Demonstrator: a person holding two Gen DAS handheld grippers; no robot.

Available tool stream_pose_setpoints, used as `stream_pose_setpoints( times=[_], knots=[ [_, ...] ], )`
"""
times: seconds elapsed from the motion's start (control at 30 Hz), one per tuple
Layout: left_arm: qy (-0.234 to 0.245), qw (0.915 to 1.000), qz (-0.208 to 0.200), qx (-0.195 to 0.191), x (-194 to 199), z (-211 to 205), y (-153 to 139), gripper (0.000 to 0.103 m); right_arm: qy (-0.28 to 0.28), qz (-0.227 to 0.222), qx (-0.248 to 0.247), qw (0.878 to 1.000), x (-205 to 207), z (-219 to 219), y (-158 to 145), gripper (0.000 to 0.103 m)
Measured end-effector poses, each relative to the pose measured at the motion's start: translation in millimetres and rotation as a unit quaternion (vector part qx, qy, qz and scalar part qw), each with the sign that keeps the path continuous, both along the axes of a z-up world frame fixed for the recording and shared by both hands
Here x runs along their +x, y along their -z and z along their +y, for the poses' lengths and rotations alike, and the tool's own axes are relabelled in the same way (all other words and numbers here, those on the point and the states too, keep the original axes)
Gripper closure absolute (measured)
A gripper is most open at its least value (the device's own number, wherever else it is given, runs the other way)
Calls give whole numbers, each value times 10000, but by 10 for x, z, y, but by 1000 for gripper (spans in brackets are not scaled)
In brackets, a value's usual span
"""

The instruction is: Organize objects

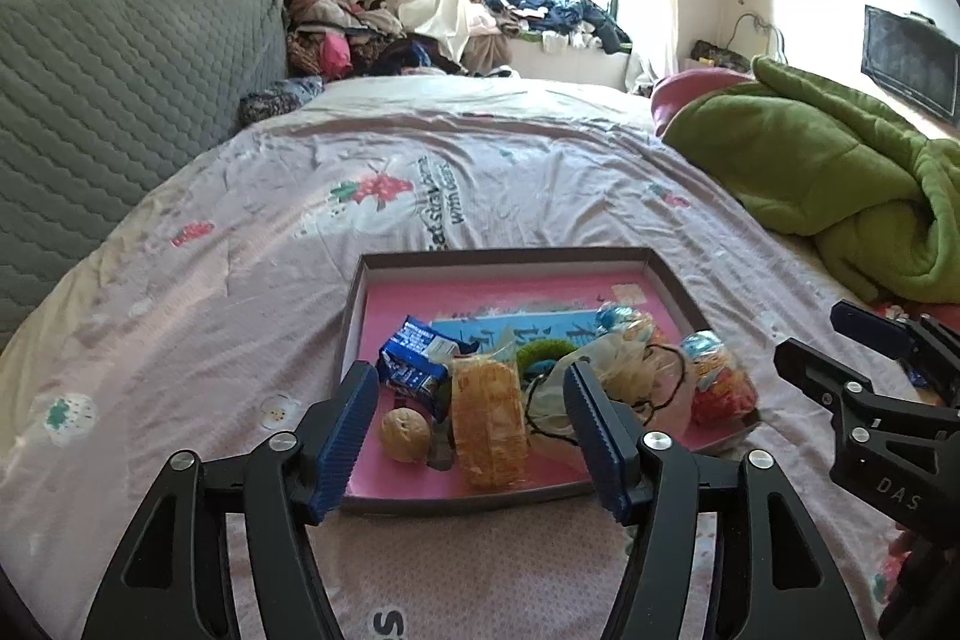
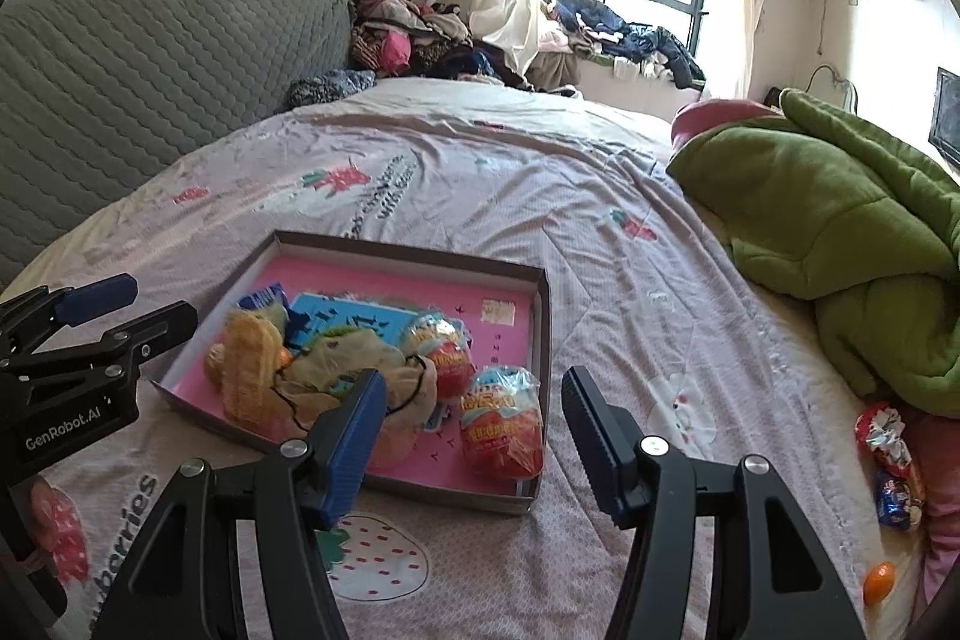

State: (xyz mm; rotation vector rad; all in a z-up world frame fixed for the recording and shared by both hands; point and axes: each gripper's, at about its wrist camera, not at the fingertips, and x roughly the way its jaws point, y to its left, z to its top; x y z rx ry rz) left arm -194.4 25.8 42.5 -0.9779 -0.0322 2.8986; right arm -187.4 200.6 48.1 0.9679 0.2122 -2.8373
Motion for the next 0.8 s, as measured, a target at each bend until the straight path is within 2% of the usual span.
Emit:
stream_pose_setpoints(
  times=[0.37,0.8],
  knots=[
    [-78,9996,276,-39,419,-66,-446,27,27,231,-222,9995,336,15,-412,39],
    [-349,9986,305,-257,907,-94,-674,27,86,309,-417,9986,776,36,-638,35]
  ],
)
